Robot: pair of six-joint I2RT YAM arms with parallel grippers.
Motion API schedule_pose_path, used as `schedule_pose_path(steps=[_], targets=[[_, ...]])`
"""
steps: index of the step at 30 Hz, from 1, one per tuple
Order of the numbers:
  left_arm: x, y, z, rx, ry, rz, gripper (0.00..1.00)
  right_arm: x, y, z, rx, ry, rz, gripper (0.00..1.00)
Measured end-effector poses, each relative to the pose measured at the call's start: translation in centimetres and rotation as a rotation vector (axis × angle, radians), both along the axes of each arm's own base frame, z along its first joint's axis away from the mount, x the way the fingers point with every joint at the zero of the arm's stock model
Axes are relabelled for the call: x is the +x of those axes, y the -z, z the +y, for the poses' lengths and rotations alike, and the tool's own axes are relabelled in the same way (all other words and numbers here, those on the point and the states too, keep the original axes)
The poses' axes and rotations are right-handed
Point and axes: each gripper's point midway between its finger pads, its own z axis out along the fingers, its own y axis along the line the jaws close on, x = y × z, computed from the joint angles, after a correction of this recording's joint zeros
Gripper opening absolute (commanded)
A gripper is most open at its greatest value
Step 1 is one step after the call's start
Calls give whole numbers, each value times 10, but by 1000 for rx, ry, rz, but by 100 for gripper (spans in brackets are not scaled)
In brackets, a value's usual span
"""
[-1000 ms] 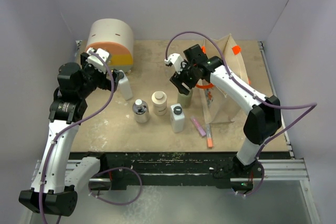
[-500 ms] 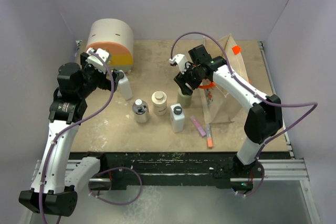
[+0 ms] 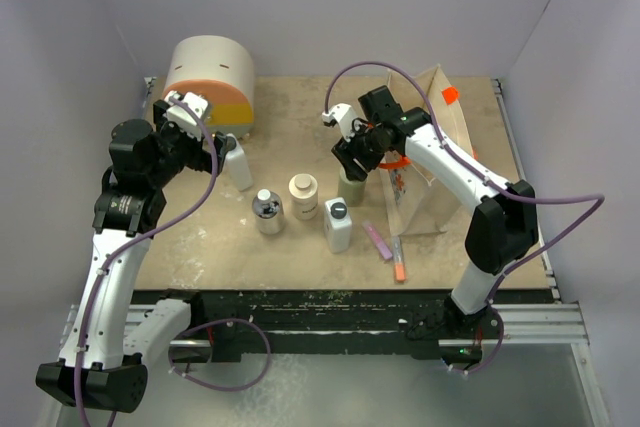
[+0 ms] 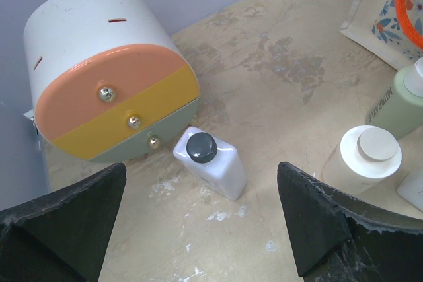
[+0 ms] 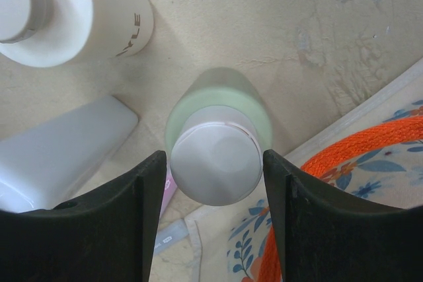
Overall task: Place the personal care products into the canvas bag
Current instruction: Pick up the care product from the center of the board.
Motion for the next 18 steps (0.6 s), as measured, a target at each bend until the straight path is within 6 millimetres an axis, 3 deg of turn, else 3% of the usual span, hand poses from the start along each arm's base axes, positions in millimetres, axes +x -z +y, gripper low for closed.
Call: schedule_pose_path(steps=[12,16,18], targets=[[0,0,0,0,0,0,99,1,5,0,-6,0,9,63],[0,0,0,0,0,0,99,1,7,0,-9,1,13,53],[0,0,0,0,0,0,99,2,6,0,-9,1,10,41]])
